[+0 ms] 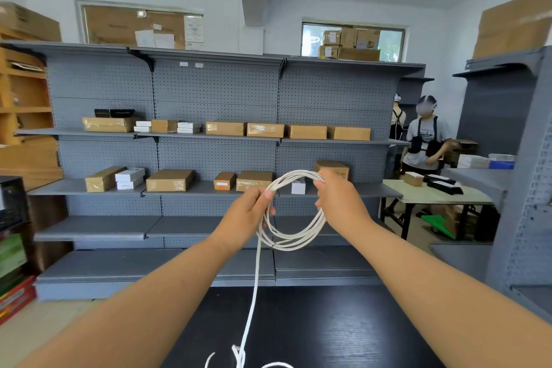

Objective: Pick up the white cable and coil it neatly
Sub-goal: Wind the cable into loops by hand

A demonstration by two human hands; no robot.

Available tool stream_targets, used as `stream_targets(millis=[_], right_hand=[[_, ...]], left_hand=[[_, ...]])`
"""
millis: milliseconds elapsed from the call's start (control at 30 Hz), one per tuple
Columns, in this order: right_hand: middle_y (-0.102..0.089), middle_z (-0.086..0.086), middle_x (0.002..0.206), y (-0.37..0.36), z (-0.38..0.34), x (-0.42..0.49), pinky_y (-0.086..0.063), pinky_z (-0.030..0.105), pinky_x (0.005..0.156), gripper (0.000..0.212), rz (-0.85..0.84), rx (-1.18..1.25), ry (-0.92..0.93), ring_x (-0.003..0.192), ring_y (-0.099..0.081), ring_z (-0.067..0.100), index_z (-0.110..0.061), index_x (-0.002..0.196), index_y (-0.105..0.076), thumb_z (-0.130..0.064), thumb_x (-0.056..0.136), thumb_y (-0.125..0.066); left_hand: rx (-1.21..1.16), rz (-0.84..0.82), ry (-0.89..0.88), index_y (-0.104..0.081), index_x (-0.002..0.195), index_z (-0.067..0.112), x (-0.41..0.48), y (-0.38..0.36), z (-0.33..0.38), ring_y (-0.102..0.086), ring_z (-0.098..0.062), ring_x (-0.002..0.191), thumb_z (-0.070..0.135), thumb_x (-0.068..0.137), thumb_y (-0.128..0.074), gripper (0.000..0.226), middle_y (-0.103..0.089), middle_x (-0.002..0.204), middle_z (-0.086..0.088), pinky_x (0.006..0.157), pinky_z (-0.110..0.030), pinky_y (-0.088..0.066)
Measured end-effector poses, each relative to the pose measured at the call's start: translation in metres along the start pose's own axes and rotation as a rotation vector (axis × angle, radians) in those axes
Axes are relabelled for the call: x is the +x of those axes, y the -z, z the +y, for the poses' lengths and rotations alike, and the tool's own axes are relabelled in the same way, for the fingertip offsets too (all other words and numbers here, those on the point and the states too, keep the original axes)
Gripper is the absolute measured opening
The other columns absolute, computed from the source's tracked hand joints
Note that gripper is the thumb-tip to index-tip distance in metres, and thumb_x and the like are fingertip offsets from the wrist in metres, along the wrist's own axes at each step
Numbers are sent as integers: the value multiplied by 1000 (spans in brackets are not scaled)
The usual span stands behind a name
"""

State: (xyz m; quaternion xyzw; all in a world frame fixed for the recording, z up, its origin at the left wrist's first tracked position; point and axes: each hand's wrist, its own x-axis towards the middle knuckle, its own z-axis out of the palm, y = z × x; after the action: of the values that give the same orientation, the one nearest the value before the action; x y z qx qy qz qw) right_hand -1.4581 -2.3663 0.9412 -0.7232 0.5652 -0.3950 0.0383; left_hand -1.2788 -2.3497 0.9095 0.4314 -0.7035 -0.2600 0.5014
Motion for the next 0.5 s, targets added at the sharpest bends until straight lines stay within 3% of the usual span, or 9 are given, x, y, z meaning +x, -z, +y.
stream_targets(millis=[233,333,433,500], right_hand=[[-60,17,94,-4,2,-1,-50,40,73,15,-19,46,-16,85,-62,33,-8,101,-48,-14,99,-35],[-61,14,97,-5,2,-2,-48,36,69,20,-74,26,-13,85,-65,29,-7,106,-48,-20,99,-34],[-58,9,101,-7,-2,-3,-46,35,72,23,-152,-3,35,87,-61,25,-11,117,-44,-22,98,-37],[-56,8,108,-9,-7,-4,-43,34,73,28,-177,-5,84,87,-55,22,-14,124,-41,-22,98,-39]], left_hand=[[-99,-3,46,-52,107,11,2,-4,-2,-56,-7,57,32,100,-33,29,-50,54,10,79,-35,-51],[-45,13,41,-51,101,16,6,-1,2,-55,-9,54,32,100,-32,25,-44,62,-1,65,-19,-51],[139,2,-7,-49,104,16,11,5,7,-53,-13,52,32,99,-33,23,-42,64,1,56,-20,-48],[214,-17,-25,-49,104,16,15,8,11,-51,-13,49,30,99,-34,21,-41,64,3,48,-14,-43]])
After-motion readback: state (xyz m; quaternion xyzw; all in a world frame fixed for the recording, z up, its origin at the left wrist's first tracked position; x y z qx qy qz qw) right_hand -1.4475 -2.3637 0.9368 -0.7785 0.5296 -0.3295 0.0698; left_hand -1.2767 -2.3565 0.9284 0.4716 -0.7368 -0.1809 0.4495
